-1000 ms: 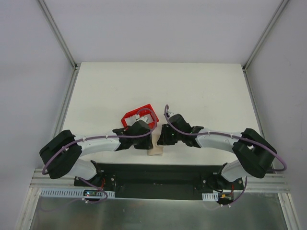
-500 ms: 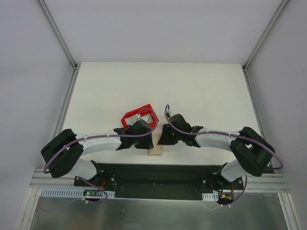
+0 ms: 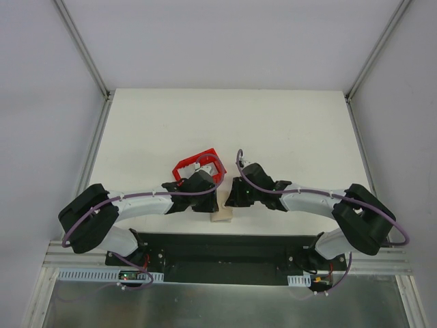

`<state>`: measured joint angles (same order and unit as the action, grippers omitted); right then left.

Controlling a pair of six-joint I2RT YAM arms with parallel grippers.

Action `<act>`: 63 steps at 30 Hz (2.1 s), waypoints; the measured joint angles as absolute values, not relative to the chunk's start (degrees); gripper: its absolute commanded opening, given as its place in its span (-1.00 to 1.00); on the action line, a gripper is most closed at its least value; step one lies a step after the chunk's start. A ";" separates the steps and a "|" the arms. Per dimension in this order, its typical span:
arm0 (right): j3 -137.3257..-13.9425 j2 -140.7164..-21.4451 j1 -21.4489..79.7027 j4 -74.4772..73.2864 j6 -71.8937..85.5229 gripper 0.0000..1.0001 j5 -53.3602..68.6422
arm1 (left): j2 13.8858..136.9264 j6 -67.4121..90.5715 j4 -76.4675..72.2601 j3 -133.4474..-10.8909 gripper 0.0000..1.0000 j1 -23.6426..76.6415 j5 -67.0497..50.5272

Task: Put the credit cards into the card holder
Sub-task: Close the card holder at the center of the board.

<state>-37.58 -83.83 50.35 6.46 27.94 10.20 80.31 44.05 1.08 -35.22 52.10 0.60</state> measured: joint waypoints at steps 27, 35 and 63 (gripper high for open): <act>-37.58 -84.18 52.84 5.82 29.41 -0.70 8.12 | 81.30 44.91 0.23 -35.77 -0.32 52.07 1.50; -37.67 -84.18 53.45 4.47 30.00 -0.63 6.85 | 80.64 47.16 -0.75 -34.72 -0.30 52.07 1.56; -41.15 -87.09 53.45 2.50 29.76 -0.63 6.33 | 80.07 48.80 -1.06 -33.91 -0.34 52.14 1.52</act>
